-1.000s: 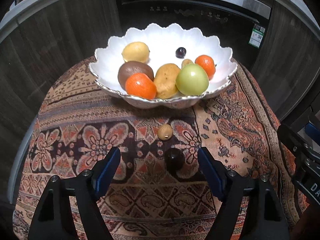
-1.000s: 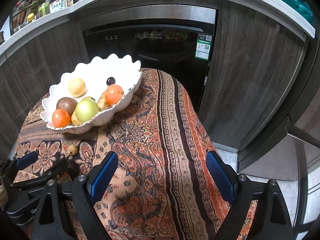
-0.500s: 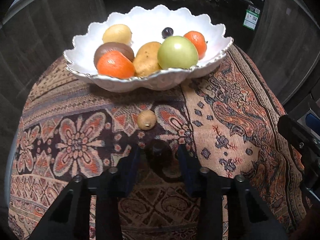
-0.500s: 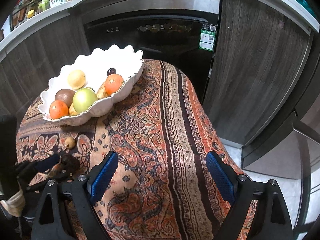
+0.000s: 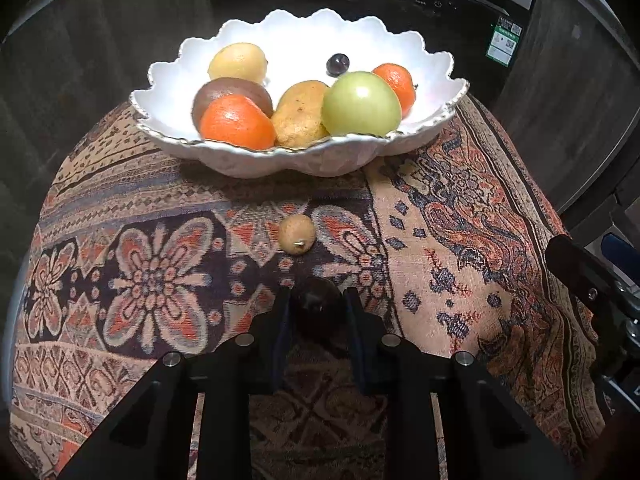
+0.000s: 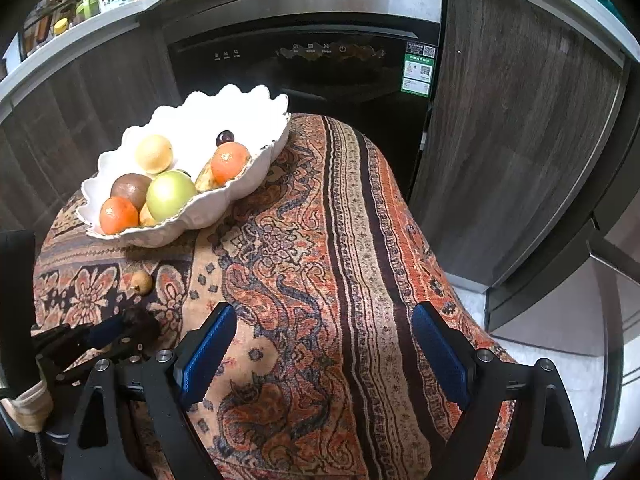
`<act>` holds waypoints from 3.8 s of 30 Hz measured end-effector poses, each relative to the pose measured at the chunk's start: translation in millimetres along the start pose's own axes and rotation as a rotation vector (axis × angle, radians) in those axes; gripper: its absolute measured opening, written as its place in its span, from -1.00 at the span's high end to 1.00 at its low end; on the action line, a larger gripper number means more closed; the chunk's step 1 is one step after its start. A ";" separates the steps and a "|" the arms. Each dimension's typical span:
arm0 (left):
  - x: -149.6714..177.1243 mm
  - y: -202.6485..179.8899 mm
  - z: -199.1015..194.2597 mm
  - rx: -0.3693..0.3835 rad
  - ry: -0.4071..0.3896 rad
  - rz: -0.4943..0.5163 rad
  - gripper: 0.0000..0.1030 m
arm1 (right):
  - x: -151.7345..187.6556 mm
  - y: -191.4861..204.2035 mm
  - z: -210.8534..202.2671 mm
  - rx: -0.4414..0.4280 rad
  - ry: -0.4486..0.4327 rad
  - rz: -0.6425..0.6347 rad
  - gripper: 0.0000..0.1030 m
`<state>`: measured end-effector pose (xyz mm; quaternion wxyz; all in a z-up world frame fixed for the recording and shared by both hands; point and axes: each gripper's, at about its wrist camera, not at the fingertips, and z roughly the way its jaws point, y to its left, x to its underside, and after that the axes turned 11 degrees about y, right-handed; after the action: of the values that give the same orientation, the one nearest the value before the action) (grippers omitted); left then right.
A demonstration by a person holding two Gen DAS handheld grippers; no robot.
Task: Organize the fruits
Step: 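Close the left gripper on the dark round fruit and lift it, then grasp the small tan fruit with the right gripper while the left gripper holds the dark fruit, then carry the dark fruit into the bowl and open the left gripper while the right gripper carries the tan fruit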
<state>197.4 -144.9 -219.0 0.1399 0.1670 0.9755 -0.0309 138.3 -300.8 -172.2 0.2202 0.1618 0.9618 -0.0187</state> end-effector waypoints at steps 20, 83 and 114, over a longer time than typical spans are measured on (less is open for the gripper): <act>31.7 123.2 -37.3 0.030 -0.066 -0.188 0.49 | -10.6 112.1 1.2 -0.060 -0.010 -0.198 -0.75; -90.6 82.5 -98.3 0.012 -0.197 -0.083 0.49 | -104.2 84.2 -35.0 -0.095 -0.102 -0.135 0.54; -168.7 88.5 -32.6 -0.030 -0.122 -0.056 -0.13 | -177.2 81.6 34.8 -0.034 -0.066 -0.129 -0.29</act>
<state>371.1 -111.5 -141.1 0.2009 0.1354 0.9697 -0.0302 329.6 -280.9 -124.6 0.2530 0.0952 0.9625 -0.0219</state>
